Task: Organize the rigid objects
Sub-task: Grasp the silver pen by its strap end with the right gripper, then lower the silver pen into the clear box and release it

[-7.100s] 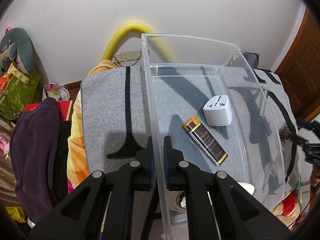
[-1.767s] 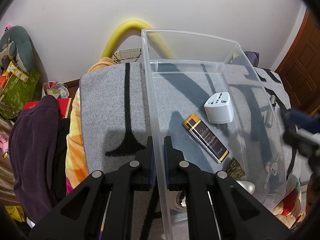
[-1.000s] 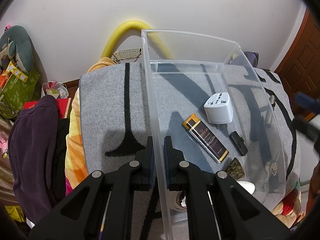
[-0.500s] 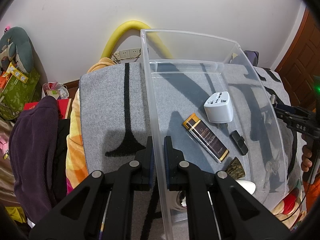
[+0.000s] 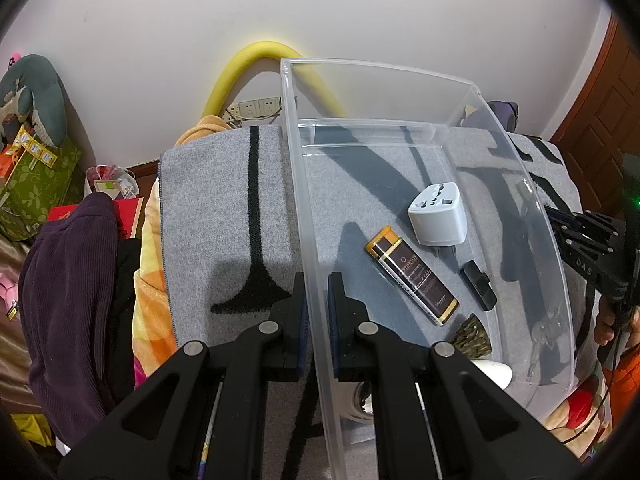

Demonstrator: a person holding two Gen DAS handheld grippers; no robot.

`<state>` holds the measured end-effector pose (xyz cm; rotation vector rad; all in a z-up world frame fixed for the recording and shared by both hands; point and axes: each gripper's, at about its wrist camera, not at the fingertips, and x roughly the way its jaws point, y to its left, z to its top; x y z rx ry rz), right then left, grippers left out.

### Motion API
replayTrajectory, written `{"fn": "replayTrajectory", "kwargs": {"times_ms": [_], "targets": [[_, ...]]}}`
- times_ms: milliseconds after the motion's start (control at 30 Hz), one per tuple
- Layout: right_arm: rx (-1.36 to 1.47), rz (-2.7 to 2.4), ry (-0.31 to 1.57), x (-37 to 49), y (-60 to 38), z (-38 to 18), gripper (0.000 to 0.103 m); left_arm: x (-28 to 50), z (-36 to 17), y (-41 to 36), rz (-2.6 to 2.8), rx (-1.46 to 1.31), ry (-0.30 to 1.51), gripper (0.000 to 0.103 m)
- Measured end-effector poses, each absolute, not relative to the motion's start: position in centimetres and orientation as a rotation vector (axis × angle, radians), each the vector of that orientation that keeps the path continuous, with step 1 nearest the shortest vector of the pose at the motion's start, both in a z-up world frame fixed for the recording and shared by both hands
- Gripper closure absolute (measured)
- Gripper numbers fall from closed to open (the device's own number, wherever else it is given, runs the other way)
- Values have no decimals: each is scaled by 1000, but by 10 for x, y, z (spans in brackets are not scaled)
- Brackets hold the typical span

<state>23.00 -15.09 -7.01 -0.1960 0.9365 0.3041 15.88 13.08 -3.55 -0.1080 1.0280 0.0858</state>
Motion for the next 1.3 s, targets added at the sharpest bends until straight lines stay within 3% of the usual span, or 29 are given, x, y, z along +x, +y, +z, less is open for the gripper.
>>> {"fn": "replayTrajectory", "kwargs": {"times_ms": [700, 1300], "targets": [[-146, 580, 664, 166, -87, 53, 89, 159, -36, 131, 85, -108, 1028, 95], [-327, 739, 946, 168, 4, -39, 89, 158, -35, 131, 81, -113, 1025, 95]]}}
